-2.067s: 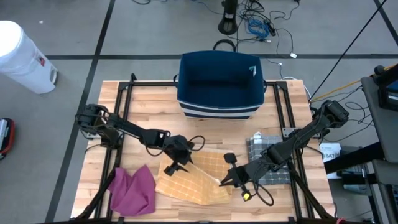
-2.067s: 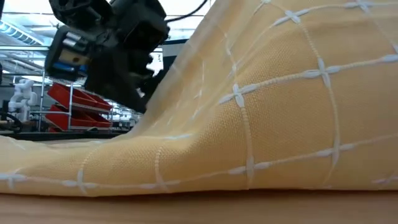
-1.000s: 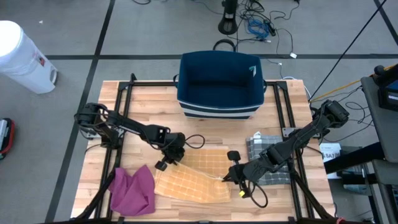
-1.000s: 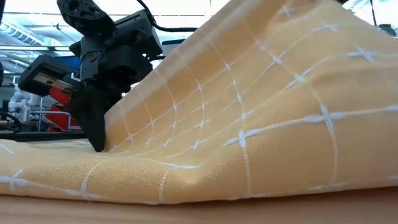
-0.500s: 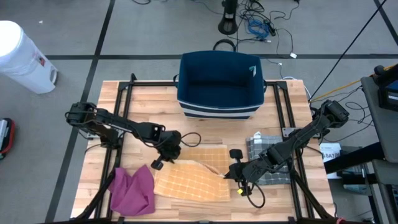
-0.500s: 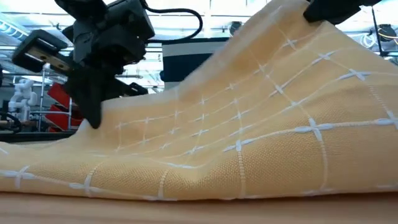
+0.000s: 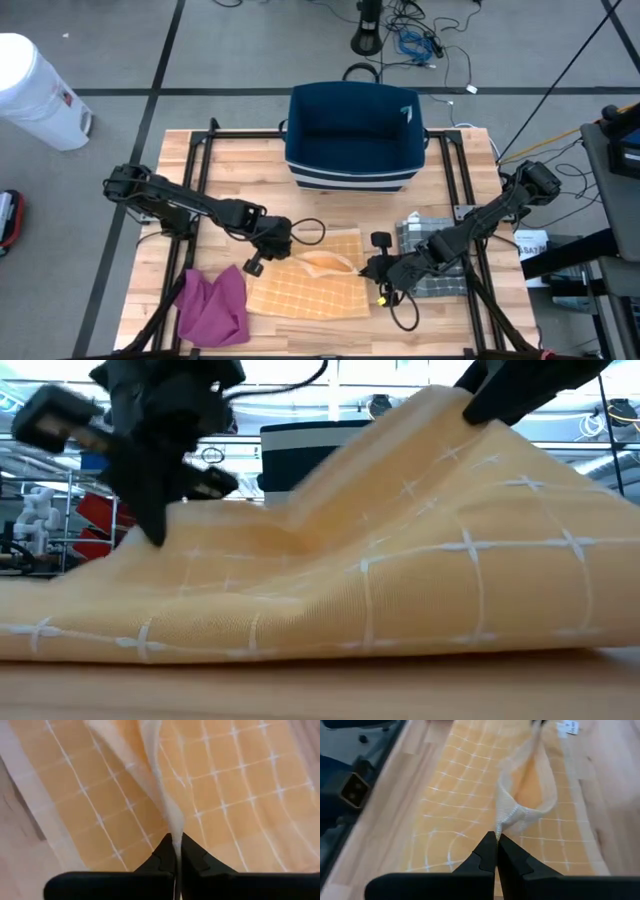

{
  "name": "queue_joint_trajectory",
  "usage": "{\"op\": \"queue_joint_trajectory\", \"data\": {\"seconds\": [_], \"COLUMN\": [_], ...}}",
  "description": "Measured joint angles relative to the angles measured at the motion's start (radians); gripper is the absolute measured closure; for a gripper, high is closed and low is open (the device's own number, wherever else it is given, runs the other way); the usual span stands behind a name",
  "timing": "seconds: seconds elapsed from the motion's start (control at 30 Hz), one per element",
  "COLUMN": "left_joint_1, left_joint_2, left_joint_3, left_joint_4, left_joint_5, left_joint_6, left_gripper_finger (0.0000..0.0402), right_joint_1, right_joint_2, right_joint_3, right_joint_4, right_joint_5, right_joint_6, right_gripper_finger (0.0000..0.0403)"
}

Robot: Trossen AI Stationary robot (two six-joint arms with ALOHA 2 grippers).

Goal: Fold towel
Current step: Fold the orange patterned towel

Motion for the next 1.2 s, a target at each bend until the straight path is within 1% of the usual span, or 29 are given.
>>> {"op": "queue_joint_trajectory", "data": {"seconds": [0.23, 0.37, 0.5, 0.57, 0.63, 0.7, 0.77, 0.9, 1.03, 1.2], "left_joint_1": [-0.040, -0.046, -0.047, -0.046, -0.046, -0.041, -0.034, -0.023, -0.023, -0.026], "left_joint_2": [0.001, 0.000, 0.001, 0.001, 0.002, 0.002, 0.010, 0.032, 0.069, 0.087], "left_joint_3": [0.159, 0.187, 0.163, 0.154, 0.148, 0.145, 0.145, 0.144, 0.144, 0.144], "left_joint_4": [-0.266, -0.354, -0.356, -0.356, -0.346, -0.323, -0.294, -0.291, -0.306, -0.317], "left_joint_5": [-0.067, -0.096, -0.120, -0.161, -0.217, -0.251, -0.253, -0.251, -0.222, -0.219], "left_joint_6": [-0.070, -0.144, -0.195, -0.203, -0.206, -0.207, -0.205, -0.197, -0.197, -0.202], "left_gripper_finger": [0.0400, 0.0400, 0.0401, 0.0401, 0.0401, 0.0401, 0.0401, 0.0401, 0.0401, 0.0401], "right_joint_1": [-0.023, -0.039, -0.068, -0.086, -0.104, -0.115, -0.118, -0.117, -0.118, -0.146], "right_joint_2": [0.000, 0.000, 0.000, 0.000, 0.000, 0.000, 0.000, 0.000, 0.000, 0.000], "right_joint_3": [0.000, 0.000, -0.006, -0.028, -0.058, -0.090, -0.123, -0.146, -0.154, -0.154], "right_joint_4": [-0.072, -0.104, -0.105, -0.107, -0.112, -0.100, -0.075, -0.034, -0.006, -0.006], "right_joint_5": [0.083, 0.149, 0.193, 0.209, 0.207, 0.200, 0.197, 0.194, 0.197, 0.199], "right_joint_6": [0.003, 0.011, 0.067, 0.124, 0.178, 0.220, 0.245, 0.254, 0.212, 0.168], "right_gripper_finger": [0.0403, 0.0403, 0.0403, 0.0403, 0.0403, 0.0403, 0.0403, 0.0403, 0.0403, 0.0403]}}
